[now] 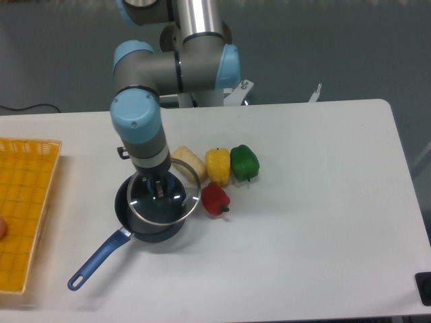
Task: Open the lid
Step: 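Lift the glass lid off the saucepan and carry it toward the peppers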
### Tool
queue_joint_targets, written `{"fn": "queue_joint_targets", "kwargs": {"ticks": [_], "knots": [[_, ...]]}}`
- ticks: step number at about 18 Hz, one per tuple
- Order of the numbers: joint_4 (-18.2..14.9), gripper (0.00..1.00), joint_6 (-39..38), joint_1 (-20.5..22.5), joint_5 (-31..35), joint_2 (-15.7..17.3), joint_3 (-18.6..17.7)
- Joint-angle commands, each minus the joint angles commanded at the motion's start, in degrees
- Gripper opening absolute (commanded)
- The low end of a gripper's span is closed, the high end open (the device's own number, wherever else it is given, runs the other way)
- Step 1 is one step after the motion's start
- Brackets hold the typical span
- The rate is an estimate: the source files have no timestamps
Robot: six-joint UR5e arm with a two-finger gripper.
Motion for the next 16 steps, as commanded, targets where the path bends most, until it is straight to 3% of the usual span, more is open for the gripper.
{"fn": "queue_joint_targets", "kwargs": {"ticks": [12, 16], "knots": [[-4.7, 0.62, 8.0, 7.3, 1.1, 0.0, 1.7], [-4.6, 0.62, 8.6, 8.0, 1.0, 0.0, 1.8]]}}
